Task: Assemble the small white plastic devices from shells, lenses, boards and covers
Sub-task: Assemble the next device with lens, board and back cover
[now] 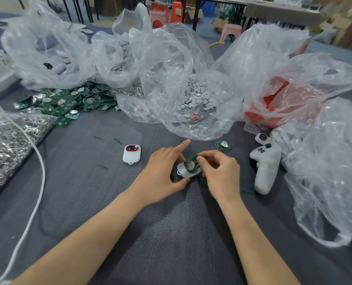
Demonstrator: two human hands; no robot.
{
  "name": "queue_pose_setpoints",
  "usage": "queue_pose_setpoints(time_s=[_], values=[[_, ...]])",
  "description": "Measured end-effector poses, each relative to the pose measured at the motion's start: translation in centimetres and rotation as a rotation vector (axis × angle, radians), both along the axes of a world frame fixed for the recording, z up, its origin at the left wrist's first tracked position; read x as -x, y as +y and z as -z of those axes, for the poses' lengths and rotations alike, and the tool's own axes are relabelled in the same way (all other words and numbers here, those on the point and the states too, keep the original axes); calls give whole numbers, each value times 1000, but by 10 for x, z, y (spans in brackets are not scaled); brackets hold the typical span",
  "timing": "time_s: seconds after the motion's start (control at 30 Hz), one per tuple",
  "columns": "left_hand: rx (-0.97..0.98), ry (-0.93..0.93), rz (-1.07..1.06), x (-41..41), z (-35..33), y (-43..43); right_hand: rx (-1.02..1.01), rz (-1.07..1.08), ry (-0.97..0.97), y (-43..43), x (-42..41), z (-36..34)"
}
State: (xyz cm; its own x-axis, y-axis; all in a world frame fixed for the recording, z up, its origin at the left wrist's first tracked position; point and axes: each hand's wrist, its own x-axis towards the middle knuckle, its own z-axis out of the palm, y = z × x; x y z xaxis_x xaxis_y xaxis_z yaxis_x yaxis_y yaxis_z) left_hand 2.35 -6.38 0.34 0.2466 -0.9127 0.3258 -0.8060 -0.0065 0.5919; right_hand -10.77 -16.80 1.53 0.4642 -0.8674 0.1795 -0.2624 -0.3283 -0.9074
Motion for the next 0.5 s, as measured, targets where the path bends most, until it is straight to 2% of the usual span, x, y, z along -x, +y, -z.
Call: queue_pose_setpoints(time_s=[0.5], values=[[-5,-22,1,0,0,1,-25,11,-22,1,1,0]])
